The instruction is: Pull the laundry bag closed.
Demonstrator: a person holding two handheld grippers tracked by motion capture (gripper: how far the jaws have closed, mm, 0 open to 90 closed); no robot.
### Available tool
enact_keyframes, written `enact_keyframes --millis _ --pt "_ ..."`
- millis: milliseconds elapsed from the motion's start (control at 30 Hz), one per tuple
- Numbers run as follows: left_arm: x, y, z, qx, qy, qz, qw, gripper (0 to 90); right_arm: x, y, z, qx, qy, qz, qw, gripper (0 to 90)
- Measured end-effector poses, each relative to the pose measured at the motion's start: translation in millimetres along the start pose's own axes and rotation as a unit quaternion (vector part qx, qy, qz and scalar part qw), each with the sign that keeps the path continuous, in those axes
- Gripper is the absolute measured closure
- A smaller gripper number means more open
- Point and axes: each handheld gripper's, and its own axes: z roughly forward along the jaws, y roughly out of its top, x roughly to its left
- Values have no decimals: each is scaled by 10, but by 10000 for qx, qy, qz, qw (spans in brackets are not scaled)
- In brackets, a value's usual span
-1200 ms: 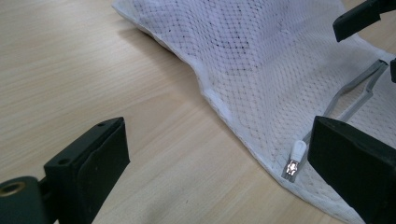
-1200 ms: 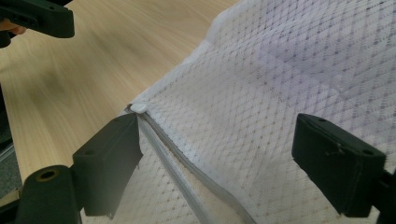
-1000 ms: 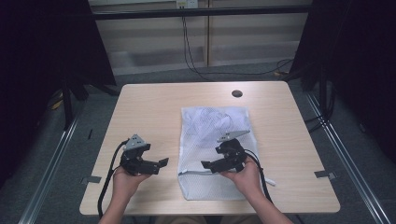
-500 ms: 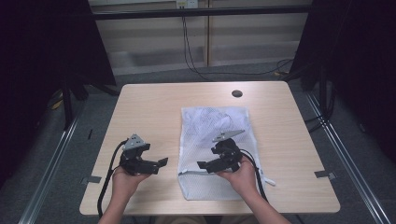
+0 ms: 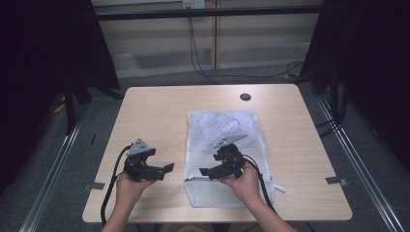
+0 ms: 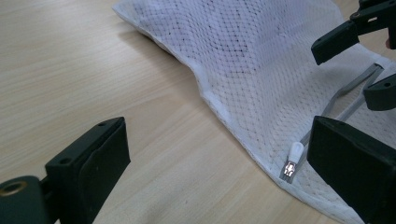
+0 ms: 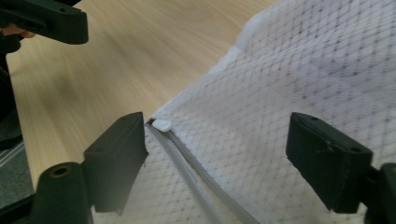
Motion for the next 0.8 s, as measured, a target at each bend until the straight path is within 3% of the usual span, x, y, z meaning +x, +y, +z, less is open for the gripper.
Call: enact_keyframes --millis 267,800 --pt "1 0 3 11 -10 -6 10000 56 33 11 96 113 230 80 9996 254" --pt "2 -3 0 27 -2 2 10000 57 90 33 197 254 238 120 9993 278"
